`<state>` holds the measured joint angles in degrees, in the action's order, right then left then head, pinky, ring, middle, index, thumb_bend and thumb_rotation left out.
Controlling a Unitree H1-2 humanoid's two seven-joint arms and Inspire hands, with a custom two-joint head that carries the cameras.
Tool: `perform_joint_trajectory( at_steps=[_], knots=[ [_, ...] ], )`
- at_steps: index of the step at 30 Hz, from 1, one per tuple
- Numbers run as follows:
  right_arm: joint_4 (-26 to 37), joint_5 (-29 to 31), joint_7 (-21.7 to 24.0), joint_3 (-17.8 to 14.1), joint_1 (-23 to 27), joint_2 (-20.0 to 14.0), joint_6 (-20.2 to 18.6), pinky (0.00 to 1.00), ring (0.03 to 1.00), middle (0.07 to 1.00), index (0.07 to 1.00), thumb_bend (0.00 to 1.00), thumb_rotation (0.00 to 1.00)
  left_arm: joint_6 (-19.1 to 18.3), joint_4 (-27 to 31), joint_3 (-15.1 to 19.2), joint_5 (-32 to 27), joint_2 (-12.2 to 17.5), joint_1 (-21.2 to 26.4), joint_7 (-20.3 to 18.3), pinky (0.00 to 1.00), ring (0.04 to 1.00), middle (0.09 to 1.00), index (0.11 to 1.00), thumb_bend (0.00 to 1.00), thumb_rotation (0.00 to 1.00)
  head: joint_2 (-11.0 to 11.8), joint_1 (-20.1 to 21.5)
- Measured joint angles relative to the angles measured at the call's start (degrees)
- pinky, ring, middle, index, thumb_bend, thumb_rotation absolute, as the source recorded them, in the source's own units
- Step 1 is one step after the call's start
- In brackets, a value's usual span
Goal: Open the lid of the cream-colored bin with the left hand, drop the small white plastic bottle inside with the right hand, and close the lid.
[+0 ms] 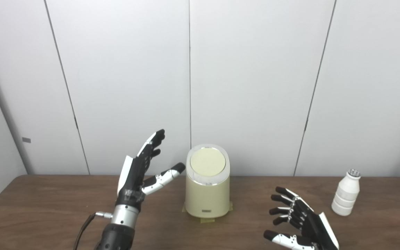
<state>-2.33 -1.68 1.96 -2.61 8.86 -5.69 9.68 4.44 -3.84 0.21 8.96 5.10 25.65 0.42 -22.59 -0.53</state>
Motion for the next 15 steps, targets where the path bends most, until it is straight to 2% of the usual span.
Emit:
perform_joint_trajectory(
  at_steps=[6, 12, 15],
  knots=[
    [0.0, -0.1, 0.0, 0.1, -0.1, -0.4, 0.0, 0.49, 0.624, 0.758, 0.795, 0.75, 0.17, -3.3, -6.1, -1.3, 1.7, 0.8, 4.3, -0.4, 1.00, 1.000, 1.000, 1.000, 0.83, 0.34, 0.0, 0.1],
    [0.0, -0.7, 0.0, 0.4, -0.1, -0.4, 0.0, 0.49, 0.616, 0.758, 0.793, 0.73, 0.16, -3.5, -10.4, -2.1, 2.4, 1.7, 10.2, -0.2, 1.00, 1.000, 1.000, 1.000, 0.85, 0.31, -0.4, 0.3],
    [0.1, -0.6, 0.0, 0.4, -0.2, -0.4, 0.0, 0.50, 0.614, 0.757, 0.792, 0.73, 0.16, -3.5, -12.2, -3.6, 4.6, 1.6, 12.3, 0.3, 1.00, 1.000, 1.000, 1.000, 0.85, 0.32, -0.5, 0.4]
  ],
)
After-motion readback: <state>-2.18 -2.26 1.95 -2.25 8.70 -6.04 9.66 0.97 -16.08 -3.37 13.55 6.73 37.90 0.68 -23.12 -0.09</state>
